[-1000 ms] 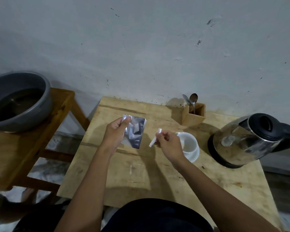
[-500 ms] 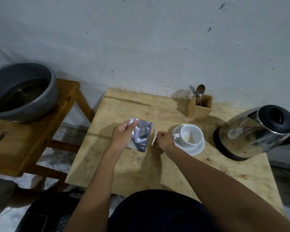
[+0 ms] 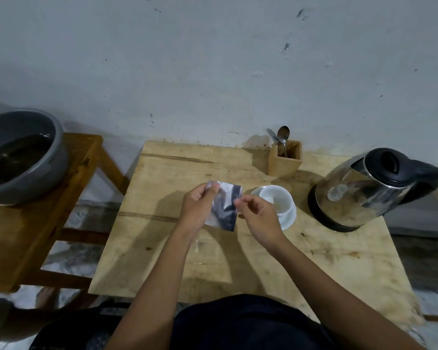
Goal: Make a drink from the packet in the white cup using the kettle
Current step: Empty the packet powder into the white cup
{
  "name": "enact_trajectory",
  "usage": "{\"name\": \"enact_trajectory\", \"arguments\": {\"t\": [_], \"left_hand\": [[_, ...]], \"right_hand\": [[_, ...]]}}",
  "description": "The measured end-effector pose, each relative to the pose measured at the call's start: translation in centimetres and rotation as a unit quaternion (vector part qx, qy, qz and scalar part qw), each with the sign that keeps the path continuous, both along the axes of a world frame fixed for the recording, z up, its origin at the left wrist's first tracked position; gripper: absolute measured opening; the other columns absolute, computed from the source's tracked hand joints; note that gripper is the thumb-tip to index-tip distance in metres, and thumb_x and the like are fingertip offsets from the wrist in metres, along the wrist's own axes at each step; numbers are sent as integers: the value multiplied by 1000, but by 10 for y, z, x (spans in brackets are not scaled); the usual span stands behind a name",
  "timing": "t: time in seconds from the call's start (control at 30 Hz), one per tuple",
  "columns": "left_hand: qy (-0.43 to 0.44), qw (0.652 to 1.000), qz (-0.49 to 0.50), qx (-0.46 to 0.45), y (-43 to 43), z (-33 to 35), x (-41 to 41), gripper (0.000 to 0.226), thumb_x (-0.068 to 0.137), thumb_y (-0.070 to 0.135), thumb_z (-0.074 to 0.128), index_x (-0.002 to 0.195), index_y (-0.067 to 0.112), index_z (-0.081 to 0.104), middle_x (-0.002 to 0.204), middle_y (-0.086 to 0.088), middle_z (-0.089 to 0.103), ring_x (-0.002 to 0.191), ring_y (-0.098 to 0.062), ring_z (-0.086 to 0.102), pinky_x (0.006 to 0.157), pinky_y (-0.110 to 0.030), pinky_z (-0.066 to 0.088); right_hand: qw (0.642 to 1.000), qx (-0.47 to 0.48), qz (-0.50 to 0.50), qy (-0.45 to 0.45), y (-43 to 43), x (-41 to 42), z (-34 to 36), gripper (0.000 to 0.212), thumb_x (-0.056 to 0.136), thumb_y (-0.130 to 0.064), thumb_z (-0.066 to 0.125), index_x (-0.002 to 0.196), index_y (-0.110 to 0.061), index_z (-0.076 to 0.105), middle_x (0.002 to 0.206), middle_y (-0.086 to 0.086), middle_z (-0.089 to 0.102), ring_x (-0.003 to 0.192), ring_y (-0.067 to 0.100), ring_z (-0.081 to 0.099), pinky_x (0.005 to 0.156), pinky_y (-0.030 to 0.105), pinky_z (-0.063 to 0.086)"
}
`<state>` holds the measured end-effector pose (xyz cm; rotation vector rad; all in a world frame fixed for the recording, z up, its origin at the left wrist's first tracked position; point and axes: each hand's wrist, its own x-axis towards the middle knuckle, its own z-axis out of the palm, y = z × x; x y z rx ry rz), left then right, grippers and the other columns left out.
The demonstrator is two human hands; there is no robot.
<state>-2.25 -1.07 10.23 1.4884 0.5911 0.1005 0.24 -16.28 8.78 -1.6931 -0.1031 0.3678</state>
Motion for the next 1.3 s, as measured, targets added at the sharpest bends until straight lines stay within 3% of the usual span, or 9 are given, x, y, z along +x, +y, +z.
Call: {"name": "enact_trajectory", "arguments": {"t": [0.27, 0.53, 0.63, 0.77, 0.9, 0.97, 1.07, 1.2, 1.3], "left_hand": [[-7, 993, -116, -10, -36, 19, 20, 15, 93, 24, 60, 83, 24, 70, 69, 13, 69, 56, 7, 60, 51, -8, 45], [26, 990, -118, -78, -86, 15, 36, 16, 89, 35, 62, 89, 24, 74, 94, 0, 75, 90, -20, 67, 83, -35, 53], [33, 988, -116, -93, -97, 8, 37, 15, 87, 39, 64, 83, 29, 74, 85, 3, 73, 86, -22, 64, 78, -38, 49], [43, 994, -95, -22, -101, -4, 36, 16, 88, 37, 63, 77, 30, 73, 79, 7, 73, 71, -14, 62, 70, -28, 46], [44, 994, -39, 90, -91, -24, 34, 19, 89, 27, 63, 103, 16, 69, 98, 5, 69, 91, -12, 62, 67, -8, 46], [71, 984, -60, 153, -85, -38, 32, 31, 90, 30, 63, 117, 16, 64, 112, 1, 66, 101, -15, 60, 80, -18, 49], [81, 967, -125, 205, -80, -52, 30, 34, 90, 32, 62, 121, 17, 64, 113, -5, 67, 114, -21, 59, 102, -37, 45], [90, 948, -162, 259, -81, -62, 35, 23, 92, 24, 57, 110, 13, 67, 92, -6, 66, 110, -25, 57, 117, -40, 29], [101, 939, -154, 289, -80, -73, 42, 25, 93, 28, 56, 113, 18, 68, 106, -9, 72, 117, -27, 59, 110, -30, 30]], "right_hand": [[994, -13, -101, -35, -55, 7, 6, 14, 93, -23, 66, 100, -14, 73, 93, -1, 75, 90, 13, 70, 83, 35, 57], [987, 97, -73, 103, -105, -13, 2, 27, 91, -14, 66, 116, -4, 66, 108, 16, 74, 98, 28, 72, 82, 32, 59], [987, 74, -113, 90, -113, -13, -1, 22, 91, -16, 68, 110, -7, 70, 104, 14, 75, 99, 27, 70, 90, 39, 58], [987, 28, -148, 65, -132, -5, -4, 17, 92, -19, 67, 105, -10, 72, 96, 6, 77, 92, 20, 71, 85, 35, 58], [990, -48, -129, 17, -152, 0, -1, 8, 93, -14, 66, 93, -13, 74, 80, -7, 77, 78, 4, 70, 70, 19, 53], [989, -87, -117, -3, -158, 2, 0, 9, 93, -14, 65, 90, -14, 73, 72, -10, 73, 65, -4, 62, 62, 11, 45], [984, -152, -88, -21, -162, 10, -1, 15, 92, -19, 64, 88, -6, 71, 70, 10, 67, 57, 11, 53, 58, 23, 42], [974, -216, -60, -24, -154, 23, 4, 29, 92, -23, 62, 68, -8, 58, 54, -2, 47, 47, 7, 37, 49, 21, 33], [965, -254, -36, -49, -145, 34, 12, 34, 96, -27, 56, 62, -31, 51, 52, -6, 45, 47, 7, 39, 47, 20, 31]]}}
